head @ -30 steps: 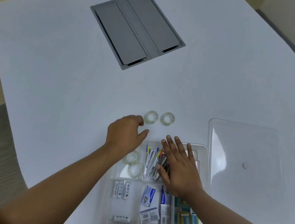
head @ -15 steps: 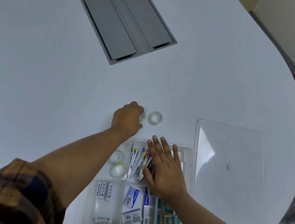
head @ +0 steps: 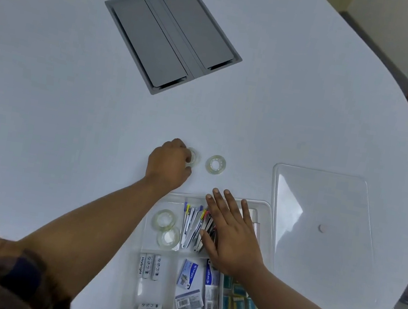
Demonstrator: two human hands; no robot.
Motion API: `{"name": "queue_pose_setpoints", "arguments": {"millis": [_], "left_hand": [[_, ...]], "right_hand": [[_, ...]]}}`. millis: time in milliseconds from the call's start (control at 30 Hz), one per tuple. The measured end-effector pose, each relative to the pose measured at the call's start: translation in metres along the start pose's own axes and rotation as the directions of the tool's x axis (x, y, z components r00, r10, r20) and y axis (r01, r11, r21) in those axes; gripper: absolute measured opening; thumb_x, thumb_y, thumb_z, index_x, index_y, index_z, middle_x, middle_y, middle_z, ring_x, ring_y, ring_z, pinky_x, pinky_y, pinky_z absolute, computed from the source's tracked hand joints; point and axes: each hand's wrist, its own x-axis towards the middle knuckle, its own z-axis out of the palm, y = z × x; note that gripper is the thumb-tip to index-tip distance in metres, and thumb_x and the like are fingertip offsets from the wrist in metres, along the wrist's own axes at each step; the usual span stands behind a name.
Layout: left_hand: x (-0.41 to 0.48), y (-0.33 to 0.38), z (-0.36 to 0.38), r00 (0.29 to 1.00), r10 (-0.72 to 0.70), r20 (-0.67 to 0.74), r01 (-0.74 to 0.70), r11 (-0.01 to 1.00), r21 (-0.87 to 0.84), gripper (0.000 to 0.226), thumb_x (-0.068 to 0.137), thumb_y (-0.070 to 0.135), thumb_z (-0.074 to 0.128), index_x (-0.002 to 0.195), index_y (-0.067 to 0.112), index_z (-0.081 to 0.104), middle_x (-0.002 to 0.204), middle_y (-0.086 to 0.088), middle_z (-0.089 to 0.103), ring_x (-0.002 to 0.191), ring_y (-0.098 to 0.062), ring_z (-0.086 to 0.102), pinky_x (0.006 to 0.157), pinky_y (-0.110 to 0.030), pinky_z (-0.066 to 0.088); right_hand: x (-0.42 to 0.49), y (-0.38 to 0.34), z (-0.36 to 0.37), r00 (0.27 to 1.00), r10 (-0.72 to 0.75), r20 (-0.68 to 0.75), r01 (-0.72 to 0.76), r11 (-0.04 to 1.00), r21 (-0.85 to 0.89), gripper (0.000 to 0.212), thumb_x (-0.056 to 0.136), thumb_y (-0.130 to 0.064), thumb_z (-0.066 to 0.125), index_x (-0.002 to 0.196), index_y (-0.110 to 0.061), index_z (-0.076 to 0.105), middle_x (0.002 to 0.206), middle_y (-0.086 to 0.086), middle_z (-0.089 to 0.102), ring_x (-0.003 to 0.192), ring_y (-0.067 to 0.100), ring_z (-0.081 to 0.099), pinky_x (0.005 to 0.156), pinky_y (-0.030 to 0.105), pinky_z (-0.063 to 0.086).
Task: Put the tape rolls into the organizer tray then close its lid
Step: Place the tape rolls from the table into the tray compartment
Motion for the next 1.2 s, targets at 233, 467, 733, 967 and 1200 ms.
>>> {"name": "queue_pose_setpoints", "arguments": {"millis": [233, 467, 733, 967, 1200], "left_hand": [[-0.079, -0.029, -0.038, 0.967, -0.058, -0.249, 0.019, 0.987, -0.159, 0.024, 0.076, 0.037, 0.074, 0.095, 0.022, 0.072, 0.114, 0.005, 0.062, 0.099, -0.02, 0.059, 0.077, -0.034, 0.05], [-0.167, -0.046, -0.016, 0.973, -0.067, -0.22, 0.053, 0.996, -0.066, 0.021, 0.072, 0.038, 0.071, 0.088, 0.024, 0.074, 0.112, 0.003, 0.066, 0.121, -0.025, 0.049, 0.092, -0.039, 0.033], [-0.173, -0.021, 0.008, 0.996, -0.092, -0.005, 0.092, 0.996, -0.004, 0.017, 0.074, 0.042, 0.074, 0.085, 0.028, 0.074, 0.115, 0.004, 0.063, 0.135, -0.023, 0.036, 0.106, -0.041, 0.024], [-0.165, -0.028, 0.001, 0.972, -0.138, -0.188, 0.115, 0.985, -0.13, 0.031, 0.078, 0.049, 0.065, 0.096, 0.024, 0.071, 0.119, 0.002, 0.064, 0.132, -0.022, 0.041, 0.104, -0.042, 0.032], [-0.156, -0.077, 0.011, 0.943, -0.324, -0.075, 0.312, 0.94, -0.134, 0.069, 0.091, 0.062, 0.036, 0.14, 0.015, 0.044, 0.151, -0.006, 0.039, 0.143, -0.024, 0.025, 0.113, -0.047, 0.022]], "right_hand": [[0.0, 0.001, -0.001, 1.0, -0.002, -0.011, 0.001, 1.0, -0.007, 0.072, 0.098, -0.053, 0.038, 0.157, -0.026, 0.007, 0.166, -0.005, 0.007, 0.152, 0.016, 0.001, 0.121, 0.047, 0.003], [0.0, 0.001, 0.001, 1.0, -0.009, -0.019, 0.009, 1.0, -0.015, 0.073, 0.097, -0.051, 0.04, 0.157, -0.026, 0.008, 0.166, -0.005, 0.007, 0.152, 0.016, 0.001, 0.121, 0.049, 0.005], [-0.002, 0.0, 0.002, 1.0, -0.012, -0.024, 0.011, 1.0, -0.026, 0.071, 0.098, -0.051, 0.037, 0.157, -0.027, 0.007, 0.166, -0.006, 0.005, 0.152, 0.016, 0.001, 0.121, 0.049, 0.004], [-0.001, 0.0, 0.002, 0.999, -0.017, -0.033, 0.016, 1.0, -0.021, 0.073, 0.097, -0.05, 0.04, 0.157, -0.026, 0.007, 0.166, -0.006, 0.006, 0.152, 0.015, 0.001, 0.121, 0.05, 0.007], [0.02, -0.012, -0.02, 0.985, 0.057, -0.165, -0.066, 0.996, -0.054, 0.061, 0.09, -0.061, 0.043, 0.135, -0.021, 0.053, 0.135, -0.001, 0.061, 0.124, 0.021, 0.053, 0.106, 0.044, 0.033]]}}
